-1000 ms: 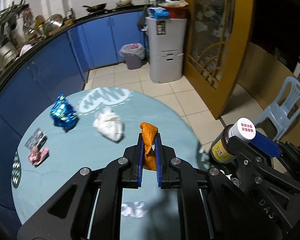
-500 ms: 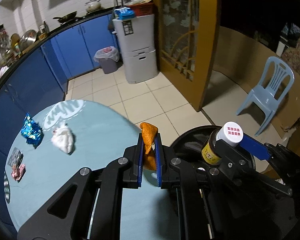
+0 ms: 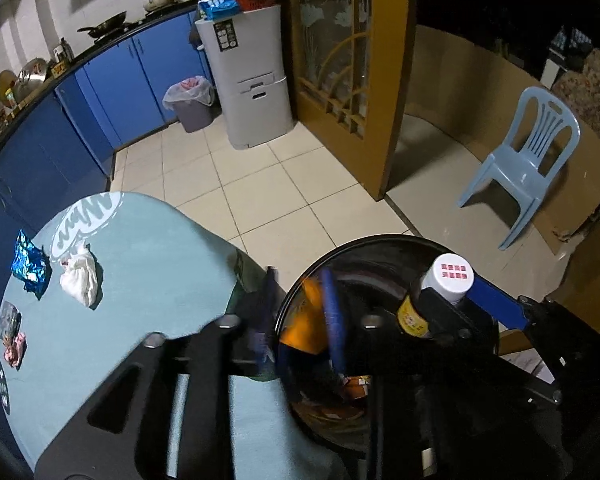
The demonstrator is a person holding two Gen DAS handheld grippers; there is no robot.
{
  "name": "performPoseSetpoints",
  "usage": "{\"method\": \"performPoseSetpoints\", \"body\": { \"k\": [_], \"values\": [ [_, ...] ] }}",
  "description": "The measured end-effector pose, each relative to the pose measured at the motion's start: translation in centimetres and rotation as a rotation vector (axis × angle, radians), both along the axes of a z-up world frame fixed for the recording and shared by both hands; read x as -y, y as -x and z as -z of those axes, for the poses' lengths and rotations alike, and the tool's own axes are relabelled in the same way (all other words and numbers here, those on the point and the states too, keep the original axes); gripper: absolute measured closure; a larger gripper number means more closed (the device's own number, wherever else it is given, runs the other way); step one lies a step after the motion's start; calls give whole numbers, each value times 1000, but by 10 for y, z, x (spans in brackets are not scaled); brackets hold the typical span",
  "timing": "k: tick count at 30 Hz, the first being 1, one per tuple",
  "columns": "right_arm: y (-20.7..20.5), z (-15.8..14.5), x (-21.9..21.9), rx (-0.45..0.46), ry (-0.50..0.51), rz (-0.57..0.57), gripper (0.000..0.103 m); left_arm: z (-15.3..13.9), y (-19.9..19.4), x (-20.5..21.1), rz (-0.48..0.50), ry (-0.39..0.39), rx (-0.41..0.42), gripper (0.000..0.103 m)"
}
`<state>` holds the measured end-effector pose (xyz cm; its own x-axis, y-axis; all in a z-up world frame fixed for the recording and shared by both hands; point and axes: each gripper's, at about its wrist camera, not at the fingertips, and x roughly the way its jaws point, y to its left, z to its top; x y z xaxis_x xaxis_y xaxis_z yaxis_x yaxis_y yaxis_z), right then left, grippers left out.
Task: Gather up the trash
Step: 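Open both tools to drop the peel and bottle into the bin, then move both tools back over the table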
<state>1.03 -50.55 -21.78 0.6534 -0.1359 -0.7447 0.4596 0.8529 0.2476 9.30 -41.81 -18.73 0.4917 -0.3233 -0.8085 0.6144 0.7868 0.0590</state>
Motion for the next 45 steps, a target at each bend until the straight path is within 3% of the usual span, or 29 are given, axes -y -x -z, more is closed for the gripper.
{"method": "performPoseSetpoints", "body": {
  "k": [1, 2, 4, 6, 9, 12, 18, 24, 34, 45],
  "values": [
    [0, 1, 1, -3, -3, 0, 63, 0, -1, -2, -5, 12, -5, 12],
    [0, 3, 1, -6, -3, 1, 63, -2, -1, -6, -19, 31, 18, 6],
    [0, 3, 2, -7, 3, 4, 52, -9, 2, -11, -23, 67, 69, 3],
    [0, 3, 2, -2, 7, 7, 41, -11, 3, -9, -22, 46, 99, 4],
    [-1, 2, 1, 3, 8, 5, 40, -10, -1, -15, -45, 46, 93, 4],
    [-2, 2, 0, 6, 5, 4, 32, -9, -9, -22, -67, 43, 75, 4],
    [-9, -3, -6, 14, 1, -7, 32, -12, -18, -47, -121, 44, 69, 4],
    [-36, -14, -42, 22, 15, -89, 32, -20, -39, -98, -229, 63, 75, 4],
    [-105, -19, -135, 11, 30, -294, 32, -14, -88, -226, -477, 32, 63, 4],
    [-181, -5, -216, -53, 37, -443, 32, 17, -123, -349, -770, -3, -8, 4]
  ]
}}
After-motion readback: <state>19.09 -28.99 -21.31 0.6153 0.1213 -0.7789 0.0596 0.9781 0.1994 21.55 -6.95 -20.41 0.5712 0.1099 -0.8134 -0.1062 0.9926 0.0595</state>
